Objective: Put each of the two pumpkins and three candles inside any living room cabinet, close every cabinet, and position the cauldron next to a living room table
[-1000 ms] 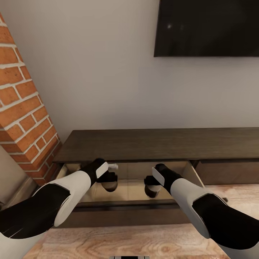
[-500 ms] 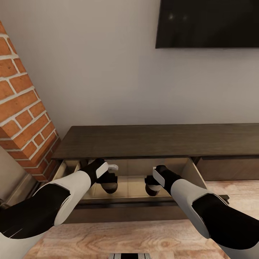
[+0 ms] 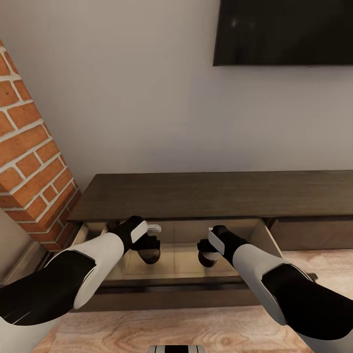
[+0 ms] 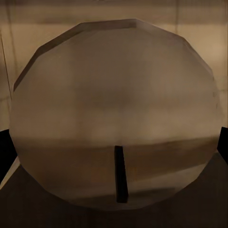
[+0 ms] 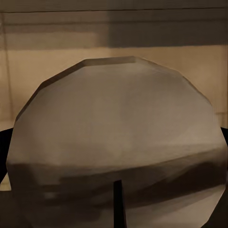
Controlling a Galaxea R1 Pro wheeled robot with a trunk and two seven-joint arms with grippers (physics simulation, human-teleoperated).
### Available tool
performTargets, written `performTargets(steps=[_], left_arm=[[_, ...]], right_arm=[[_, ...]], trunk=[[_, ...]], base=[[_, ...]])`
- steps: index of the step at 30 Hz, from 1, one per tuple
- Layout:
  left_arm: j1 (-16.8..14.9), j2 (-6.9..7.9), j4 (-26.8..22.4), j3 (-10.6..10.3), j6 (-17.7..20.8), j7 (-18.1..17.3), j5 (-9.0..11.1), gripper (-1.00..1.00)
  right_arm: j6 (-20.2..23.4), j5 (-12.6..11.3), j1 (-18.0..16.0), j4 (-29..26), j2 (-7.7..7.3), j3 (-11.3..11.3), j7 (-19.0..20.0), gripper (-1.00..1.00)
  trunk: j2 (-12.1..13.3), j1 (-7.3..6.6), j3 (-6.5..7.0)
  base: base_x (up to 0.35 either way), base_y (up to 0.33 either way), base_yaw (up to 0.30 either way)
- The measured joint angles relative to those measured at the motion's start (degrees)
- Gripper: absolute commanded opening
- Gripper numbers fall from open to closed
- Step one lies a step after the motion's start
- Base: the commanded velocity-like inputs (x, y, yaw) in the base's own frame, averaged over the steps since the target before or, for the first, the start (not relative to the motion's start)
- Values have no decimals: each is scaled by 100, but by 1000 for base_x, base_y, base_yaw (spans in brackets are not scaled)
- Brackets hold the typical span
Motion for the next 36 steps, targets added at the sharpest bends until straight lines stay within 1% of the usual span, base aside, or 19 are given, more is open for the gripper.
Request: performTargets(steps=[9, 18, 29, 33, 36], left_arm=[[2, -7, 5, 0, 0, -1, 0, -100], [9, -7, 3, 1, 1, -8, 2, -100], [9, -7, 0, 0, 0, -9, 0, -100], [9, -7, 1, 1, 0, -9, 0, -100], [9, -7, 0, 1, 0, -9, 0, -100]], right_arm=[[0, -1, 0, 4, 0, 1, 0, -100], [0, -4, 1, 5, 0, -1, 0, -100], [0, 0, 0, 3, 0, 16, 0, -100], [0, -4, 1, 3, 0, 17, 0, -100], [0, 0, 0, 0, 0, 18, 0, -100]], trunk=[[0, 0, 0], [-11, 24, -199], [-12, 24, -200], [-17, 35, -288], [-17, 34, -288]], base=[[6, 0, 0], [0, 0, 0], [0, 0, 0], [0, 0, 0], [0, 0, 0]])
